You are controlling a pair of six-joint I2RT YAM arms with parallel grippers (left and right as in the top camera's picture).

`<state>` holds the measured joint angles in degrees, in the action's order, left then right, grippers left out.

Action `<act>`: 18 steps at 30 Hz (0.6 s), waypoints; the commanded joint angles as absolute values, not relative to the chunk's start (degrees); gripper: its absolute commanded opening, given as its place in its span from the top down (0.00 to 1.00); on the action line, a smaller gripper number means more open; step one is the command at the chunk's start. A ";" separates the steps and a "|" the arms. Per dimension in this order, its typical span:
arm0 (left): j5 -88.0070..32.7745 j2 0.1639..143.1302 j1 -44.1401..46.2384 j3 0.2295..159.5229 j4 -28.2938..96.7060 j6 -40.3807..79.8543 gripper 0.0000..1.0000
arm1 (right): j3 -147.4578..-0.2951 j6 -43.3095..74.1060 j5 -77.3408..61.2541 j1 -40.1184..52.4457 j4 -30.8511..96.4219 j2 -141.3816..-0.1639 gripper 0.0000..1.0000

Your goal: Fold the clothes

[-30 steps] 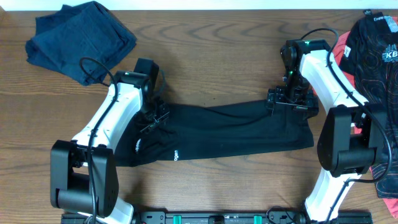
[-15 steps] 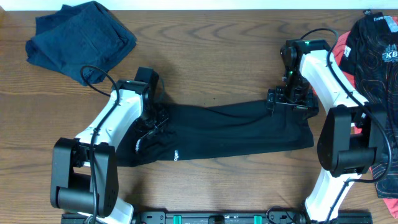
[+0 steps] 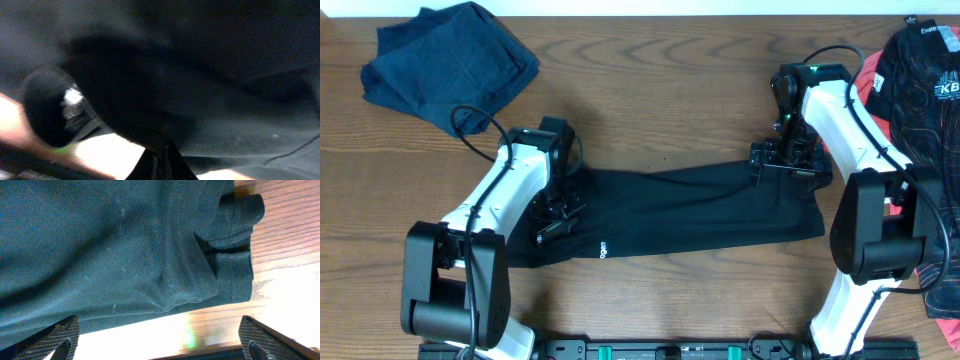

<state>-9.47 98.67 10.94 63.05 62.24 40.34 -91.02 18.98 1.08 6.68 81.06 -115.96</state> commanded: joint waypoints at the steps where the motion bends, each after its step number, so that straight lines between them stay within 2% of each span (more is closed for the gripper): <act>1: -5.72 98.37 10.68 62.85 64.38 38.13 0.94 | -92.03 18.37 1.45 7.16 80.51 -114.48 0.01; 5: -5.72 98.37 10.70 62.85 66.89 35.75 0.93 | -92.03 18.39 1.30 7.16 80.49 -114.48 0.01; 9: -5.72 98.37 10.68 62.85 68.95 32.58 0.74 | -92.03 18.39 1.04 7.16 80.51 -114.48 0.01; 10: -5.72 98.37 10.68 62.85 69.25 31.86 0.49 | -92.03 18.44 1.02 7.16 80.51 -114.48 0.01; 18: -5.72 97.84 10.68 65.34 68.71 30.68 0.48 | -92.03 18.83 0.60 7.16 80.36 -114.48 0.01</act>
<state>-6.85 98.67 10.94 63.16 68.58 31.99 -91.02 18.98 0.86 6.68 80.64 -115.96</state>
